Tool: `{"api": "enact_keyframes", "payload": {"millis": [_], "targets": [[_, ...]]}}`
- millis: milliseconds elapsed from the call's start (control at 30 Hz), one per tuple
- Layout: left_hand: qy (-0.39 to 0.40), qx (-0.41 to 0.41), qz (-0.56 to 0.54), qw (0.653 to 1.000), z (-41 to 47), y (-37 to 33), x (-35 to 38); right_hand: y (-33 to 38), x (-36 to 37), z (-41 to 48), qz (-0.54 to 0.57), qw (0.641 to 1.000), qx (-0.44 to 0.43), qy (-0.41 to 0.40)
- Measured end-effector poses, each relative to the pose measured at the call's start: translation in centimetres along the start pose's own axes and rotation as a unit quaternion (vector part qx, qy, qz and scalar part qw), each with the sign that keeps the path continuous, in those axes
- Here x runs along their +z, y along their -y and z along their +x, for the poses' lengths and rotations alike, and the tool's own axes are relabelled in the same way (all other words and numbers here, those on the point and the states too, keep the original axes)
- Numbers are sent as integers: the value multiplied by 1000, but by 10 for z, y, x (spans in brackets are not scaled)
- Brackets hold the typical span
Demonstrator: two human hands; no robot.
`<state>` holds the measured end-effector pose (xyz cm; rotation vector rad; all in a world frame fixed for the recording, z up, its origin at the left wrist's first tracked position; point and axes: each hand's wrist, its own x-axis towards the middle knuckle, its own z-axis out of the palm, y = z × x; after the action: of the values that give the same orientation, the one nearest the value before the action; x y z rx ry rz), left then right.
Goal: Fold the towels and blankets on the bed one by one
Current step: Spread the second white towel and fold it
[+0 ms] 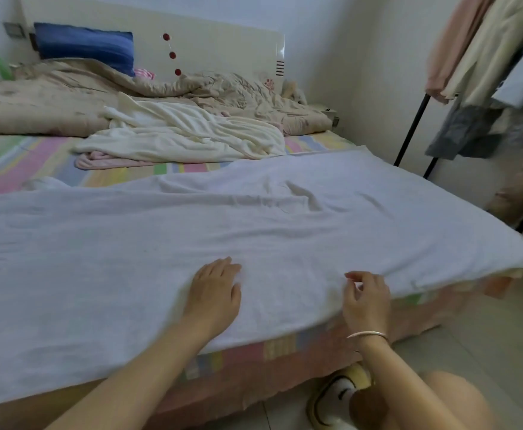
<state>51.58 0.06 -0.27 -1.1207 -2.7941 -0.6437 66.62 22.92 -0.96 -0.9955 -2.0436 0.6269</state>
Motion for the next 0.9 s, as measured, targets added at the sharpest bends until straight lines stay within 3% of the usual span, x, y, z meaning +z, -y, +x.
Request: {"api": "enact_keyframes", "payload": {"millis": [67,133,200,267,433,500,567,633,700,800,900], "targets": [[35,39,7,999,7,-26,12,-23,-7,16,38,981,182,-50],[60,48,41,996,12,-43,24,-52,-2,29,134,929,343,-44],[75,31,65,995,17,-51,31,-74,8,39,240,867,434,-44],[80,16,67,994,21,-55,34,-82,7,44,275,846,456,-32],[41,21,41,998,26,-51,33,-88,-2,32,242,850,462,-72],[27,23,7,999,27,-47,30,-79,-2,25,180,861,470,-74],[20,26,-30,999,27,-41,23,-57,-3,21,97,909,391,-104],[12,27,-52,998,26,-28,14,-27,2,21,-2,959,253,-125],[-8,11,-64,998,23,-6,0,5,24,24,-94,985,143,-33],[-43,-44,-60,996,17,44,-23,66,73,13,-197,957,36,208],[-82,-116,-50,989,3,107,-53,134,132,-17,-245,914,-66,316]]}}
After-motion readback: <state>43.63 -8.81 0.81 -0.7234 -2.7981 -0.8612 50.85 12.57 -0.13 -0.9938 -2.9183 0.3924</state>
